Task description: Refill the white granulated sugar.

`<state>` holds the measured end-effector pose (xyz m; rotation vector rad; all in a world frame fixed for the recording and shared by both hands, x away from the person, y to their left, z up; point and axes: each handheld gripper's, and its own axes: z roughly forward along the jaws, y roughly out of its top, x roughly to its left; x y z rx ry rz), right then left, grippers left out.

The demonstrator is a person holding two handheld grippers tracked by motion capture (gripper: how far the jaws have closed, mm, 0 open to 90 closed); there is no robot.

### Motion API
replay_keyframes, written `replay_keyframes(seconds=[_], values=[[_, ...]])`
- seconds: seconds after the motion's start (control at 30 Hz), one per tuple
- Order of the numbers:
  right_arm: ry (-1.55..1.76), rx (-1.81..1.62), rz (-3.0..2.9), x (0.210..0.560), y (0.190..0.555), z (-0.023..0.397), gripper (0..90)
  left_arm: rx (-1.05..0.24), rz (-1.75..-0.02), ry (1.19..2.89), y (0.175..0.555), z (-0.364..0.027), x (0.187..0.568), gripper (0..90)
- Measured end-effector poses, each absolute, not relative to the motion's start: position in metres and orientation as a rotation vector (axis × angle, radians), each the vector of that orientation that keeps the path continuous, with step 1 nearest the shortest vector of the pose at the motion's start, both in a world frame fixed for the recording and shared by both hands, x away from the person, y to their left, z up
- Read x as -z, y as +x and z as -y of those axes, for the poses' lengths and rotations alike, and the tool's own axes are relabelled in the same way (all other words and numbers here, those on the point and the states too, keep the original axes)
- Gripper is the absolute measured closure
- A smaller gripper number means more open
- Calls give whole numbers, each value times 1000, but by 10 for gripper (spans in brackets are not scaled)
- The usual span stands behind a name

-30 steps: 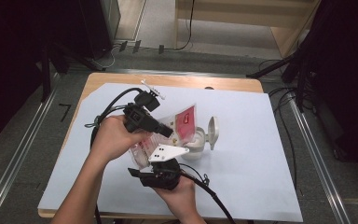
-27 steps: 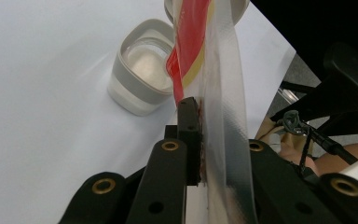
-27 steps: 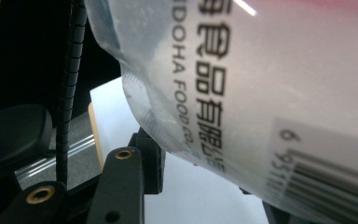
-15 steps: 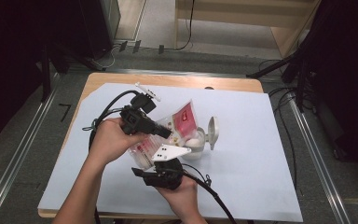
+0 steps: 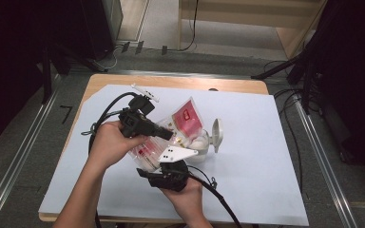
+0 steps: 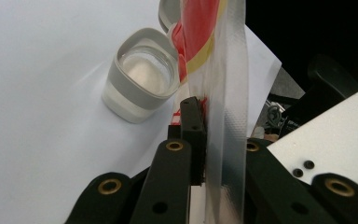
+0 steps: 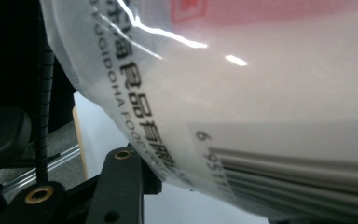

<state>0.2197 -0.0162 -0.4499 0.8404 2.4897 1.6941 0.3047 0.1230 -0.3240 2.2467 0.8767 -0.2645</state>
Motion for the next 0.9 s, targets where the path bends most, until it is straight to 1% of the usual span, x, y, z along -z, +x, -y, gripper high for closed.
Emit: replay_keyframes(seconds=[0.37, 0.77, 0.9], values=[[914, -1692, -2478, 456, 225, 21, 593, 250, -873, 2245, 303, -125, 325, 885], [938, -1686, -2453, 458, 226, 25, 582, 267, -876, 2217, 301, -130, 323, 879], [946, -1689, -2438, 459, 227, 27, 581, 247, -874, 2215, 298, -133, 319, 876]])
